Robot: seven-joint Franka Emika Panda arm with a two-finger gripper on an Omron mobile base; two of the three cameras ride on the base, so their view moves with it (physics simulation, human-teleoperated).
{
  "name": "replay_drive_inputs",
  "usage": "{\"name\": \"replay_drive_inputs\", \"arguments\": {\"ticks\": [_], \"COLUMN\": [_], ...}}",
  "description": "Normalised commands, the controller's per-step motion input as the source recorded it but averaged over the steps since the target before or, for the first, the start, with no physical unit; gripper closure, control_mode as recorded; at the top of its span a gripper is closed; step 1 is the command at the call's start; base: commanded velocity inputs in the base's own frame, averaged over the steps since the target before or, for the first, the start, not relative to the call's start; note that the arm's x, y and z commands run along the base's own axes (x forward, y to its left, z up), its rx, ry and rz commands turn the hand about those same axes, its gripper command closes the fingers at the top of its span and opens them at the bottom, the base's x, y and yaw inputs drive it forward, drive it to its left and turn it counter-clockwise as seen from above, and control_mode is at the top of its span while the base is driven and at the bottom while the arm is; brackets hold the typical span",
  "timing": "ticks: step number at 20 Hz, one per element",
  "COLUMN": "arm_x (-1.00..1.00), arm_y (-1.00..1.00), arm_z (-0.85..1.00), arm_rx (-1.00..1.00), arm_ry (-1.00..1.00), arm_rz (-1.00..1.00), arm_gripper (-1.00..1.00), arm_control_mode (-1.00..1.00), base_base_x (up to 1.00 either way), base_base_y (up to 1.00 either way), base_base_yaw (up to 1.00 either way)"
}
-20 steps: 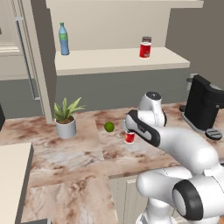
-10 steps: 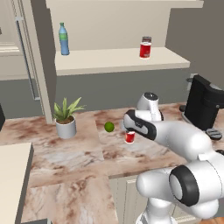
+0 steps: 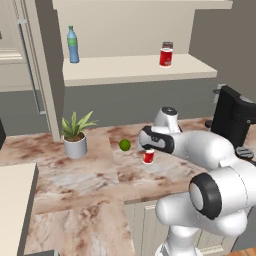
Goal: Pick the cans from the counter and place them in their designated side in the cabinet.
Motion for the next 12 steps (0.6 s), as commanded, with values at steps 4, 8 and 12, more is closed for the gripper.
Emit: {"name": "replay_drive_inputs", "arguments": {"ticks": [4, 8, 12], "arm_x": [0.12, 0.18, 0.21], "arm_y": [0.00, 0.00, 0.00], "arm_z": [-0.16, -0.13, -0.13], "arm_rx": [-0.01, 0.00, 0.00], "arm_ry": [0.01, 0.00, 0.00], "arm_rz": [0.00, 0.00, 0.00], "arm_gripper": [-1.00, -1.00, -1.00], "arm_control_mode": [-1.00, -1.00, -1.00], "base_base_x": [0.00, 0.00, 0.00], "base_base_y": [0.00, 0.00, 0.00], "base_base_yaw": [0.00, 0.00, 0.00]}}
